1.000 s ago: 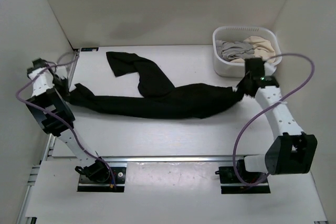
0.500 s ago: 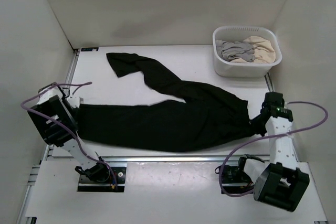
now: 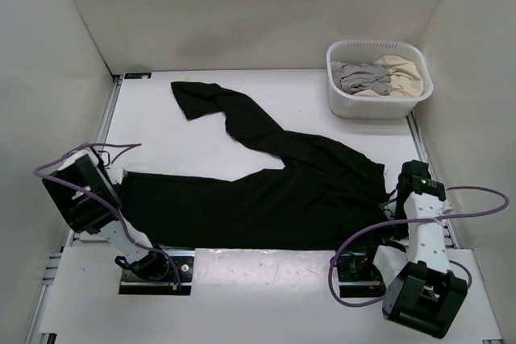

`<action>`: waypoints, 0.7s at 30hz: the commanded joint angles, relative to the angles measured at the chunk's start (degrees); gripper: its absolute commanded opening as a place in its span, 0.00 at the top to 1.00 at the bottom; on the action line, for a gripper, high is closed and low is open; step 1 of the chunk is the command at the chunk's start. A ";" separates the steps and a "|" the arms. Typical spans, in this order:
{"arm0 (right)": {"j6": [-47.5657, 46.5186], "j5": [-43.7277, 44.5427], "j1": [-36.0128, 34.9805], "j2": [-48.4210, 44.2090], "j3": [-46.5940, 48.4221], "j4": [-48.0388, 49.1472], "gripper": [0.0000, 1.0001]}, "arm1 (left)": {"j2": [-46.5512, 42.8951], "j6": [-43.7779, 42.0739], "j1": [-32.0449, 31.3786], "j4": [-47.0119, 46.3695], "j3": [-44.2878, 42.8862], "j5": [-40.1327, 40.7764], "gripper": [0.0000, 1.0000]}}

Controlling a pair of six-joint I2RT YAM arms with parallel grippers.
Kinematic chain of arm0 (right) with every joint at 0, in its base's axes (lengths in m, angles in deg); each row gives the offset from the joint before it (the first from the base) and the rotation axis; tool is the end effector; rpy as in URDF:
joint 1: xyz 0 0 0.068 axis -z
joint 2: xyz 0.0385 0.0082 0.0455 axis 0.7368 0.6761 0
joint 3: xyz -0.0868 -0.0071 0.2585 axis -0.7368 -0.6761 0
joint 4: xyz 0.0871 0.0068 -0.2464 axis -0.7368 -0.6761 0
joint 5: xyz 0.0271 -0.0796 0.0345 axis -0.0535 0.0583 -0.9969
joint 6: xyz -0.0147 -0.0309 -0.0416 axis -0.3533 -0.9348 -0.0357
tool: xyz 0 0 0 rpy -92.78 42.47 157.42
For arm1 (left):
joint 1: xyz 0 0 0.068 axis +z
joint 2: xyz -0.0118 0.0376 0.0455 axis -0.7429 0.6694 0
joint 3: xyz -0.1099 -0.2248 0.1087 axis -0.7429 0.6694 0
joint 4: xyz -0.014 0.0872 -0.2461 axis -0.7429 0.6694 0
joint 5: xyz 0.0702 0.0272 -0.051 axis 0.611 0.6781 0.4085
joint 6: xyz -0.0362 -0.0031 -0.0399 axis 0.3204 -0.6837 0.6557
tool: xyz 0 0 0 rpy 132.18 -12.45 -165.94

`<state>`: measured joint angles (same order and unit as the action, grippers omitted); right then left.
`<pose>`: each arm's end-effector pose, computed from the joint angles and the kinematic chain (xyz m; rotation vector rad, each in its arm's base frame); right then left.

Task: Fold and stack the trousers
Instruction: Flatten the trousers out

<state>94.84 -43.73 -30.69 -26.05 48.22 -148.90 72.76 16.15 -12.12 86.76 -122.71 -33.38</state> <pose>0.1215 -0.0489 0.2017 1.6278 2.3237 -0.3838 0.2009 0.1533 0.1532 0.0367 -2.8535 -0.0402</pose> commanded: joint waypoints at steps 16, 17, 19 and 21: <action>-14.39 4.40 -7.11 5.00 22.28 9.00 0.01 | 1.87 3.39 -5.43 0.48 -22.78 -4.37 0.40; -14.39 3.07 -7.11 6.95 21.76 11.11 0.01 | 5.89 3.39 -5.97 -1.53 -23.39 -4.37 0.40; -13.08 1.49 -7.11 12.73 21.75 12.35 0.01 | 9.95 5.50 -6.50 -2.78 -23.92 -2.97 0.40; -13.77 -3.25 -7.11 16.18 20.97 16.65 0.01 | 14.01 6.03 -6.50 -5.66 -23.41 -0.35 0.41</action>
<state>83.71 -40.62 -37.51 -13.65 69.94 -139.41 83.25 19.88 -18.57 84.72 -146.08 -34.85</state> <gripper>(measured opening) 0.985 0.589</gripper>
